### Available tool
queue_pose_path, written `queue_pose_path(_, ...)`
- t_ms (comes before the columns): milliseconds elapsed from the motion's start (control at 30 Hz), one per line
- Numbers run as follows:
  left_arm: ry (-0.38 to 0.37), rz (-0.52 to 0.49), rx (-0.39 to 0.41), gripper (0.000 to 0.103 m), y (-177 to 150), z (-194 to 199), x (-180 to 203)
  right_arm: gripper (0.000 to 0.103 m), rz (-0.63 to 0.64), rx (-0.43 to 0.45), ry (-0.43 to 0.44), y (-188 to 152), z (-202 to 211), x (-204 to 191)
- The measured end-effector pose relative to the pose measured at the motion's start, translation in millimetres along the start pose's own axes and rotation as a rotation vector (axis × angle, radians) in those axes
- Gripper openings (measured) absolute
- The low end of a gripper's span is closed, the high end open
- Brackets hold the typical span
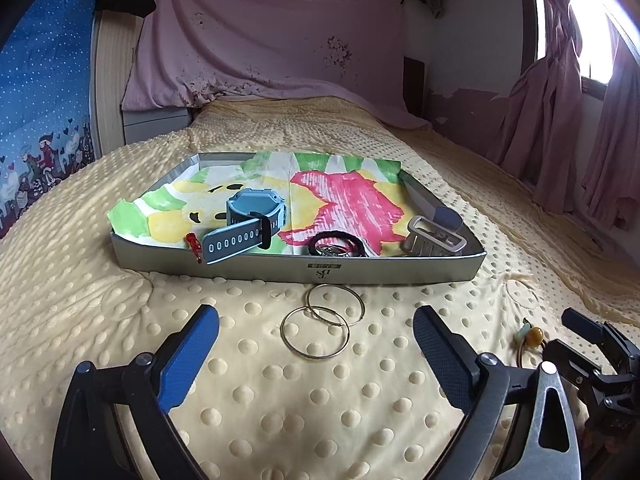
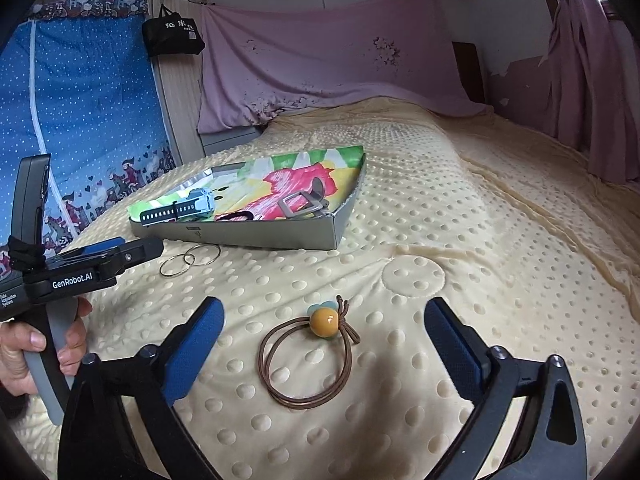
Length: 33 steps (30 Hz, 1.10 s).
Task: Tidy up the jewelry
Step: 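Grasp the linked silver rings with the left tool while the right tool grasps the brown hair tie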
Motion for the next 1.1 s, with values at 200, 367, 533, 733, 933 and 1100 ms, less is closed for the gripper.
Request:
queue_pose_path(200,-0.018,0.001,-0.050,0.080,-5.3,-17.6,0.4,0.063,0.019,-0.041,0.024,-6.1,-14.3,-7.0)
queue_pose_path(367,-0.021,0.022,-0.111,0.076,-12.6,-34.5,-3.2,0.059,0.025,-0.064,0.040,-11.1,-22.0,-10.9)
queue_pose_path(533,-0.024,0.034,-0.136,0.067,-17.7,-40.1,-6.6,0.053,0.015,-0.092,0.058,-17.6,-28.4,-11.9)
queue_pose_path(733,-0.021,0.036,-0.154,0.043,-21.4,-43.1,-7.2,0.042,0.005,-0.106,0.071,-22.3,-29.9,-11.8)
queue_pose_path(933,-0.041,0.008,-0.151,0.043,-20.8,-39.2,0.5,0.024,0.014,-0.111,0.076,-24.9,-29.0,-15.4)
queue_pose_path(1100,-0.090,-0.020,-0.135,0.042,-21.9,-28.3,11.9,0.011,0.024,-0.098,0.080,-24.5,-25.5,-19.0)
Point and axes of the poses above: each gripper's, at about its wrist camera, not at the fingertips, and z roughly against the way its jaws point, x to its right, y to its top, the point moved 7 cm from there along -z, roughly the way its jaws point, and after that the axes turned 7 degrees about -y, right-handed, at the moved point
